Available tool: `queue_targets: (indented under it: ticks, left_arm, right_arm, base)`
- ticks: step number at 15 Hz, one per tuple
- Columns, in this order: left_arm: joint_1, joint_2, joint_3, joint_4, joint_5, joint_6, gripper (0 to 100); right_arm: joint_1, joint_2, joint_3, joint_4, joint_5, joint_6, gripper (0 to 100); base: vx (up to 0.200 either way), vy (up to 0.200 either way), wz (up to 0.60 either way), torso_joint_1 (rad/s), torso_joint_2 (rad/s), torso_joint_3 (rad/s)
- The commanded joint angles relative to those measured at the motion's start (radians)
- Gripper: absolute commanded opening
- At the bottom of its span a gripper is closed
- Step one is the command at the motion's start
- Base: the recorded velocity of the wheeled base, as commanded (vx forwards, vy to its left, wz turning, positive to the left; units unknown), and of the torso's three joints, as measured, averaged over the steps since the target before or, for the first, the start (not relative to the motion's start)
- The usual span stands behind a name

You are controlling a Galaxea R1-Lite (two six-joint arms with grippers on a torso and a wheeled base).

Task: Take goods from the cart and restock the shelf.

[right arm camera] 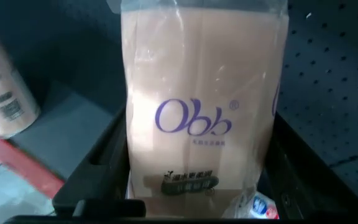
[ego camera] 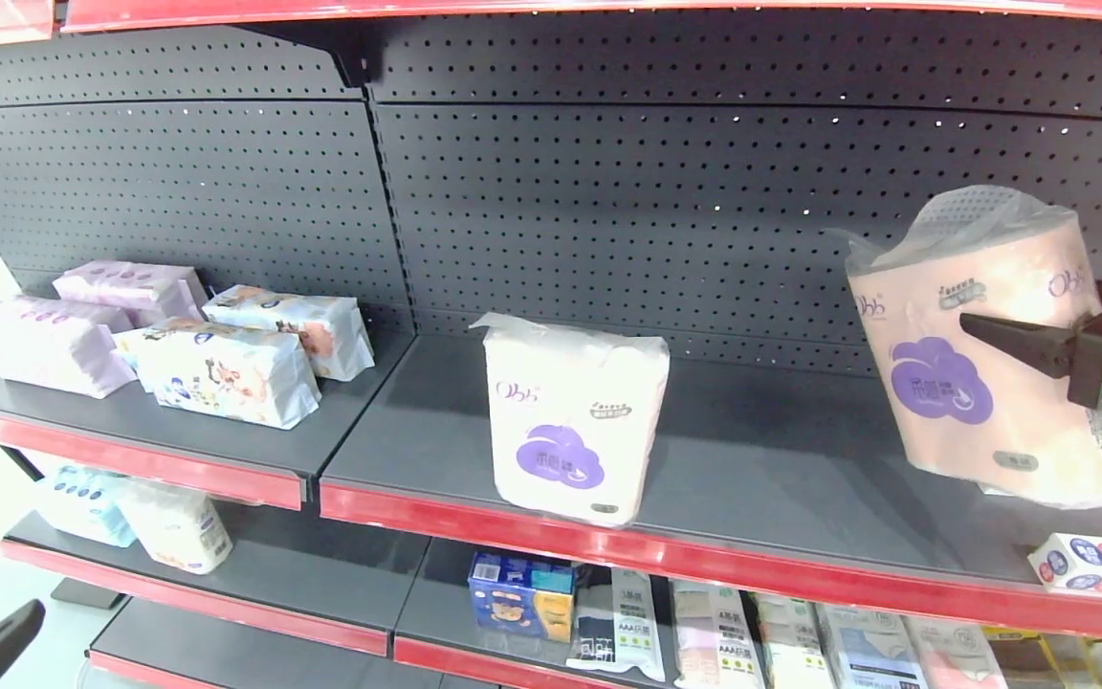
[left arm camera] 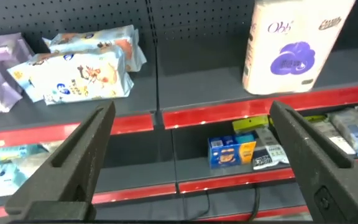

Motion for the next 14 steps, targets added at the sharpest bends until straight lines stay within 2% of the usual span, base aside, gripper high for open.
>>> queue_targets:
  ticks: [1, 3, 5, 7, 10, 12, 13, 14]
  left_arm:
    - [0.001, -0.011, 0.014, 0.000, 0.040, -0.004, 100]
    - [0.001, -0.041, 0.067, -0.004, 0.063, -0.023, 100]
    - [0.001, -0.155, 0.169, -0.001, 0.054, -0.024, 100]
    - [0.002, -0.257, 0.268, 0.002, 0.077, -0.024, 100]
    - [0.008, -0.277, 0.320, 0.002, 0.284, -0.027, 100]
    - [0.010, -0.328, 0.343, 0.017, 0.328, -0.020, 100]
    - [0.014, -0.420, 0.356, 0.074, 0.327, -0.004, 100]
    - [0.011, -0.443, 0.350, 0.097, 0.316, -0.003, 100]
  right_arm:
    - [0.003, 0.030, 0.007, -0.008, -0.001, -0.002, 0]
    - [-0.003, 0.021, 0.030, -0.008, -0.001, -0.002, 0]
    - [-0.003, 0.020, 0.033, -0.008, -0.001, -0.002, 0]
    - [-0.003, 0.020, 0.029, -0.009, -0.001, -0.003, 0]
    - [-0.003, 0.017, 0.030, -0.009, -0.002, -0.003, 0]
    - [-0.003, 0.011, 0.033, -0.008, -0.002, -0.005, 0]
    - [-0.003, 0.009, 0.036, -0.008, -0.002, -0.005, 0]
    - [-0.003, 0.006, 0.041, -0.009, -0.002, -0.003, 0]
  base:
    - [0.000, 0.000, 0.00, 0.000, 0.00, 0.000]
    - [0.000, 0.000, 0.00, 0.000, 0.00, 0.000]
    - [0.000, 0.000, 0.00, 0.000, 0.00, 0.000]
    - [0.000, 0.000, 0.00, 0.000, 0.00, 0.000]
    - [0.000, 0.000, 0.00, 0.000, 0.00, 0.000]
    - [0.000, 0.000, 0.00, 0.000, 0.00, 0.000]
    - [0.000, 0.000, 0.00, 0.000, 0.00, 0.000]
    - [0.000, 0.000, 0.00, 0.000, 0.00, 0.000]
